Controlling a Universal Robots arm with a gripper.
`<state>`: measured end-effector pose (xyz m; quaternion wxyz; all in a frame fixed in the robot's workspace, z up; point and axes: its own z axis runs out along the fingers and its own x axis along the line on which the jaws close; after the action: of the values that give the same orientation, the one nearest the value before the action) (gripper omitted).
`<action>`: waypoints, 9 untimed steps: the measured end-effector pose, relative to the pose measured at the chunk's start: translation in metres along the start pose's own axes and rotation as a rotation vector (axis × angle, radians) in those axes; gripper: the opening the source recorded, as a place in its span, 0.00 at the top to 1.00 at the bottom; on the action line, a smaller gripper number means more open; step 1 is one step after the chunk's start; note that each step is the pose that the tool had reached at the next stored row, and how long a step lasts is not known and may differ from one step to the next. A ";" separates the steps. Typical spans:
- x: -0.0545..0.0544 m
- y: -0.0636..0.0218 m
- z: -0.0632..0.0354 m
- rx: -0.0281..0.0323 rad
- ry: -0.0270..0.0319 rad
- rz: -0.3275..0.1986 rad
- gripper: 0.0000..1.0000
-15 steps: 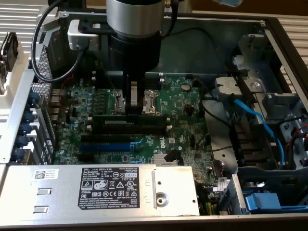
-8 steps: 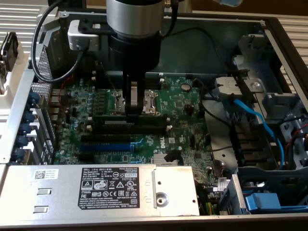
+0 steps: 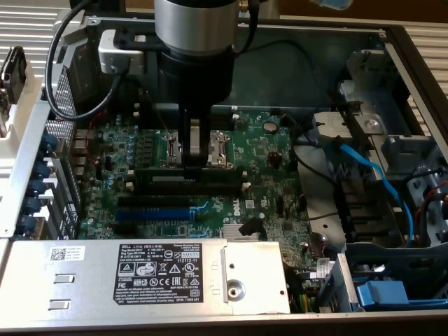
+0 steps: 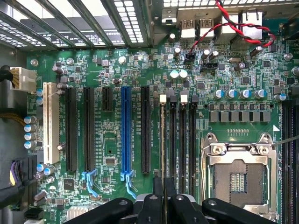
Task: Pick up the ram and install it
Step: 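Insert the ram into the slot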
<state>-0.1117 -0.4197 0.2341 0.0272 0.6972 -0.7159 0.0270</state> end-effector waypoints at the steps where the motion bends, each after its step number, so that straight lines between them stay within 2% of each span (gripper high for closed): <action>1: 0.000 0.0001 0.0003 0.0001 0.0005 0.000 0.87; 9: -0.001 0.0005 0.0006 0.0000 0.0007 0.000 0.87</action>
<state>-0.1122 -0.4187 0.2335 0.0274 0.6972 -0.7159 0.0272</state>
